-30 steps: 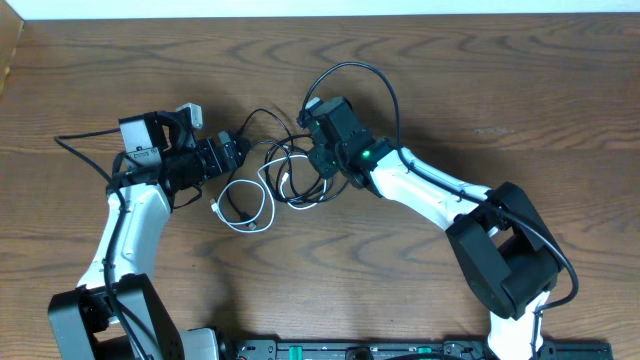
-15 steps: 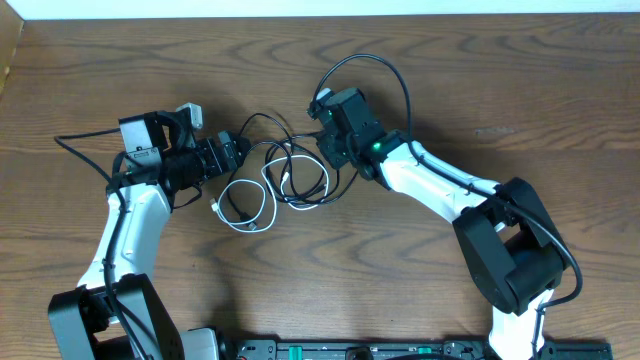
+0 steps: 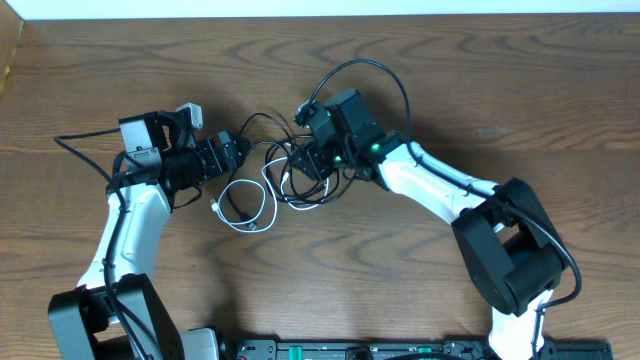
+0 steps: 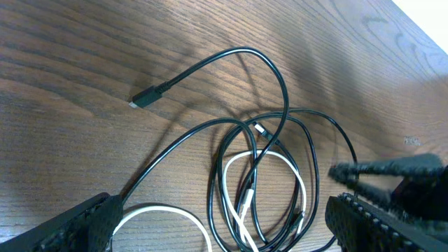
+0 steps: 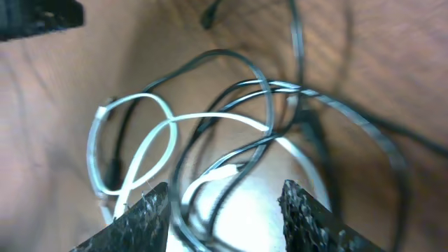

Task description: Untangle cables

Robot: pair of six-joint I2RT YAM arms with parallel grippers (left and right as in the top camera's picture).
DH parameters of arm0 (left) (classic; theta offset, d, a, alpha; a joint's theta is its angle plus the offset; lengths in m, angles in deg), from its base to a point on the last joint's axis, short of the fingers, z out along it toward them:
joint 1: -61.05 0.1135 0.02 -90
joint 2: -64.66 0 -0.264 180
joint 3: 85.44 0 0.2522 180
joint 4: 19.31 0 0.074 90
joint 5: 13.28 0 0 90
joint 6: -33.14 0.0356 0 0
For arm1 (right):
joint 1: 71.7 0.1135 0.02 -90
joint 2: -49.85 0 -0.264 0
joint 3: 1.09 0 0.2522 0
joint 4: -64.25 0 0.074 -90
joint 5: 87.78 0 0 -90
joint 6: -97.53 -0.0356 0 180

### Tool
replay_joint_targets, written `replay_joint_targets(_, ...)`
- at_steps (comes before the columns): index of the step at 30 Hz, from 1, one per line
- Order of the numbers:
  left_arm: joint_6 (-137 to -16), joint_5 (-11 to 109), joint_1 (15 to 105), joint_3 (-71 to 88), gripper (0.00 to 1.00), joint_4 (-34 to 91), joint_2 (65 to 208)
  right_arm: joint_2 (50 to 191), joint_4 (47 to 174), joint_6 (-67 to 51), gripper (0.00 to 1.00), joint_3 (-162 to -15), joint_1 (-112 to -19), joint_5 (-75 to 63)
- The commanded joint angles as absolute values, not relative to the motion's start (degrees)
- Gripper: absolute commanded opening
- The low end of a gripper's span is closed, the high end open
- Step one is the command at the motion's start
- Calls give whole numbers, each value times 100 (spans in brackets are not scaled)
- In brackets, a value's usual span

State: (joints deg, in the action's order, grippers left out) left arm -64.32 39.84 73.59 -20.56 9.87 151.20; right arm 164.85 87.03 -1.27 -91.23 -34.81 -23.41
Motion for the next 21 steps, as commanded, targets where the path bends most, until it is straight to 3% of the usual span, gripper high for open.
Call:
replay_joint_targets(1,-6397,4036,7350,-2058,98,1005,15164,16614,8725,-791,47,-9106,-3276,-2721)
replay_joint_targets(10,-6397,4036,7350,-2058,98,1005,15164,17143,8392,-833,56,-9106,-3228,-4612)
replay_joint_targets(21,-6397,4036,7350,-2058,98,1007,15164,17948,6709,-1775,61,-9108,-3228,-6163)
